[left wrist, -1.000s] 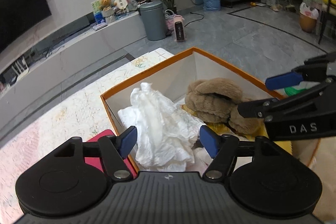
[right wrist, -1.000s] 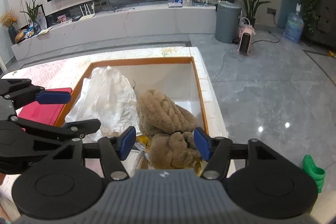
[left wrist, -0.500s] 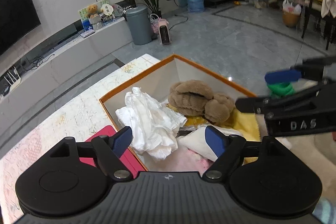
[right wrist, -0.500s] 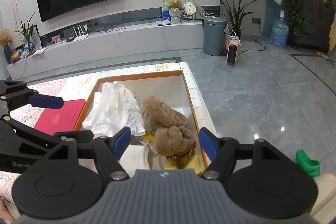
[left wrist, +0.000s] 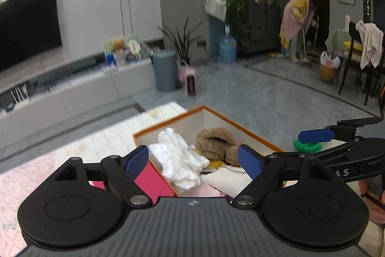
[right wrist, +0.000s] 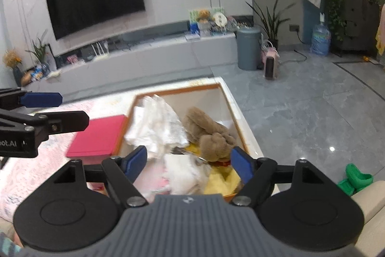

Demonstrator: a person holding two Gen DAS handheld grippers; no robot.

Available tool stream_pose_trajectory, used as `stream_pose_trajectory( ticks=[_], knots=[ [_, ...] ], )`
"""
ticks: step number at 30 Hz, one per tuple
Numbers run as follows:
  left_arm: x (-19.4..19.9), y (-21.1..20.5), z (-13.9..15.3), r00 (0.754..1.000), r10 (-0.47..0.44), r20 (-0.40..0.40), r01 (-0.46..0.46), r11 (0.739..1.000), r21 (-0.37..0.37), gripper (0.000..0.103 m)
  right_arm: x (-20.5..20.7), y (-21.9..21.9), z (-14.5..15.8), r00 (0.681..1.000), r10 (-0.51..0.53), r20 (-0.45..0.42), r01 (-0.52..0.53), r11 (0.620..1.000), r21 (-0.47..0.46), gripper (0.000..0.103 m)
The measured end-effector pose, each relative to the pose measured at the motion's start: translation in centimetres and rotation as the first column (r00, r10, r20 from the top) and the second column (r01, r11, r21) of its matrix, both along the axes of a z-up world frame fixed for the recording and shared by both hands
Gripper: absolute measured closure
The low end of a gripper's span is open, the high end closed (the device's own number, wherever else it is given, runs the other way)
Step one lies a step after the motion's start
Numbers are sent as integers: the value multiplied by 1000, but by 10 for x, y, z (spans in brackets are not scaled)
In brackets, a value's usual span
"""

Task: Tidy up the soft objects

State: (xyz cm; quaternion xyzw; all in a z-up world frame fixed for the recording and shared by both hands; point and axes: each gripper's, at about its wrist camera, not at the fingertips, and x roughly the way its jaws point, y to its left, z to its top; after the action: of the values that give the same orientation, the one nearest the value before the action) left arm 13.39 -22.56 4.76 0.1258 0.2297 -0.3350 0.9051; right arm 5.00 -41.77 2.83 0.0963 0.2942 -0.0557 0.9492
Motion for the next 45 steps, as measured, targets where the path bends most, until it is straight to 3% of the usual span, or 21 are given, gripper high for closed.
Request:
stream_pose_trajectory(
  ticks=[7, 12, 18, 23, 26, 29, 33, 38, 45],
  knots=[
    [-60, 44, 9, 972, 149, 180, -145, 989, -39, 5, -44, 45, 20, 996, -2, 89, 4, 1000, -18, 15],
    [-91, 75, 13, 949, 238, 209, -220, 970, -107, 5, -76, 87, 29, 988, 19, 152, -10, 998, -64, 9],
    [-112, 97, 6, 917, 313, 248, -293, 949, -115, 5, -101, 118, 31, 980, 5, 198, 7, 998, -60, 7],
    [-108, 105, -13, 919, 358, 167, -350, 934, -76, 5, -106, 133, 23, 982, -3, 188, 14, 998, -56, 7],
    [-101, 106, -28, 921, 378, 95, -379, 925, -3, 5, -106, 141, 15, 987, 3, 162, 9, 997, -72, 5],
    [-103, 115, -40, 915, 400, 57, -401, 916, 7, 5, -103, 149, 3, 989, -4, 145, 18, 995, -94, 4],
    [-108, 132, -51, 893, 449, 44, -449, 894, -8, 5, -96, 160, -18, 993, -12, 116, 28, 989, -144, 4],
    [-113, 140, -63, 888, 458, 32, -457, 889, -20, 5, -87, 170, -40, 998, 3, 67, 5, 993, -118, 4],
    [-114, 140, -69, 884, 467, 24, -466, 884, -27, 5, -84, 179, -47, 999, 15, 40, -10, 991, -136, 4]
  ],
)
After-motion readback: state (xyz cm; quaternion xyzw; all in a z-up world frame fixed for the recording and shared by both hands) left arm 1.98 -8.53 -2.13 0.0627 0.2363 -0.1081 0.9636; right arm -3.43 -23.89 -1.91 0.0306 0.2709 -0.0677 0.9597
